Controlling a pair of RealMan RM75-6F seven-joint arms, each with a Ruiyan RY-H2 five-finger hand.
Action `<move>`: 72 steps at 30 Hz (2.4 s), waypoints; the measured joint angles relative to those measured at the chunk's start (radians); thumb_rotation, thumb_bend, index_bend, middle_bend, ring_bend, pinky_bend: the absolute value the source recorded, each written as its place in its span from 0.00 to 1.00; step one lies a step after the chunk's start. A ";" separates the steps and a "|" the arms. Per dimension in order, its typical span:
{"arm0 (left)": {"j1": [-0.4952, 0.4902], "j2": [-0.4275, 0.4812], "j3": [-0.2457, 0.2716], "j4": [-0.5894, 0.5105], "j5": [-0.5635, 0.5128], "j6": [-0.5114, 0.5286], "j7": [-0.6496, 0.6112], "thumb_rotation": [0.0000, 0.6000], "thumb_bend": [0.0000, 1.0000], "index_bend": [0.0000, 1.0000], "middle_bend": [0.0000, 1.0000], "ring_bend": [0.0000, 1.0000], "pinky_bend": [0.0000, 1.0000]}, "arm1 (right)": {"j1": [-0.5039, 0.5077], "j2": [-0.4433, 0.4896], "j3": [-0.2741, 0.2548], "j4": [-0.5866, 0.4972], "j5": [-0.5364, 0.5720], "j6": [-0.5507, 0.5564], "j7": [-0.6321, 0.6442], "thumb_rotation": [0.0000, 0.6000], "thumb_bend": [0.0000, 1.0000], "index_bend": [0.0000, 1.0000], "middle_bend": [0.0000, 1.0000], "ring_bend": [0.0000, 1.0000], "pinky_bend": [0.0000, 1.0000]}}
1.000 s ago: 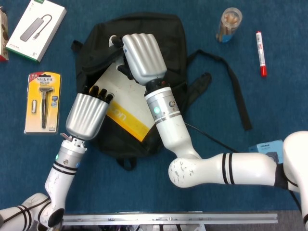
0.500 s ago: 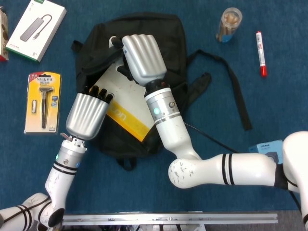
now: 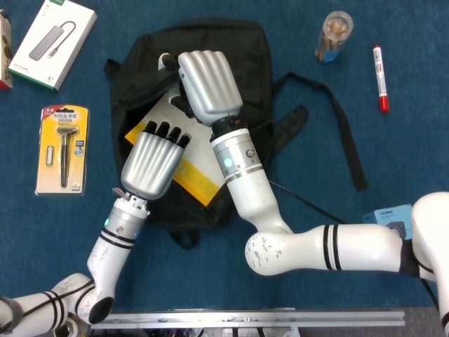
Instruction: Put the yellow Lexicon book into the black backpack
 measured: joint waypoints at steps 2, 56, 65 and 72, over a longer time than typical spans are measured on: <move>-0.001 -0.006 -0.002 0.005 -0.005 -0.002 0.008 1.00 0.02 0.58 0.60 0.50 0.56 | -0.001 0.002 0.000 0.000 0.000 -0.001 -0.001 1.00 0.89 0.72 0.63 0.65 0.86; 0.264 0.393 0.060 -0.191 -0.028 0.219 -0.247 1.00 0.02 0.56 0.59 0.49 0.56 | -0.080 0.425 -0.258 -0.473 0.190 -0.331 0.014 1.00 0.00 0.00 0.13 0.07 0.20; 0.277 0.417 0.045 -0.178 -0.026 0.242 -0.306 1.00 0.02 0.55 0.59 0.49 0.56 | -0.205 0.514 -0.319 -0.562 -0.028 -0.163 0.074 1.00 0.10 0.10 0.31 0.18 0.31; 0.285 0.426 0.032 -0.147 -0.025 0.258 -0.370 1.00 0.02 0.55 0.59 0.49 0.56 | -0.368 0.650 -0.428 -0.621 -0.179 0.000 0.102 1.00 0.30 0.38 0.46 0.34 0.47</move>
